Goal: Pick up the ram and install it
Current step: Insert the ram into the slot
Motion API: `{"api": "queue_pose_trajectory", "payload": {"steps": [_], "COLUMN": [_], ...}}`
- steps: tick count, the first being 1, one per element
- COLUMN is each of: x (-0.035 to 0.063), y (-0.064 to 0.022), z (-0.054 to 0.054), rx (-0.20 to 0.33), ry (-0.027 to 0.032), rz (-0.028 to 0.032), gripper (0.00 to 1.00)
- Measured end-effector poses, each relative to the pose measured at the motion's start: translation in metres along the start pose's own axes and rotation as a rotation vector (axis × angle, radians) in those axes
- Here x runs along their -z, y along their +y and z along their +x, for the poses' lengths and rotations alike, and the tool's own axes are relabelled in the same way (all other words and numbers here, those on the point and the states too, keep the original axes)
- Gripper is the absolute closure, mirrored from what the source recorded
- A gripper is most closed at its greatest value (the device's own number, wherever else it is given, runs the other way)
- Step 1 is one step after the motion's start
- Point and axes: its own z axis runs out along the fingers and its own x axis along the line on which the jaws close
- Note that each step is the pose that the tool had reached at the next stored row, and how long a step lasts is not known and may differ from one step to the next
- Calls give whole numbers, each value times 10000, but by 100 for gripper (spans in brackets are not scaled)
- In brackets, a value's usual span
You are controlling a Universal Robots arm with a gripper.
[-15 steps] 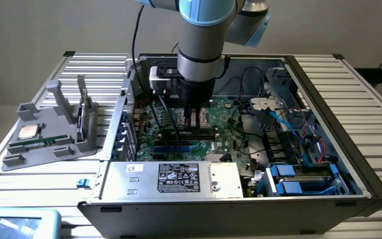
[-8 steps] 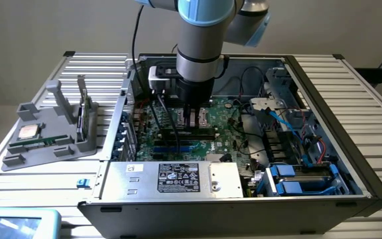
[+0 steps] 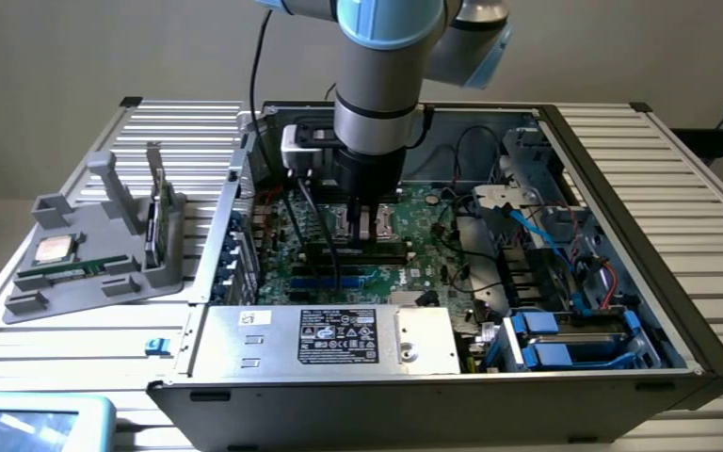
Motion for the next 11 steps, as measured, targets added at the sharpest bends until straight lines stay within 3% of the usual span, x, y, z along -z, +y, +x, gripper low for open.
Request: {"api": "queue_pose_trajectory", "payload": {"steps": [11], "x": [-4], "y": [-2], "z": [-10], "rx": [40], "ry": [5], "rz": [-3], "gripper": [89]}}
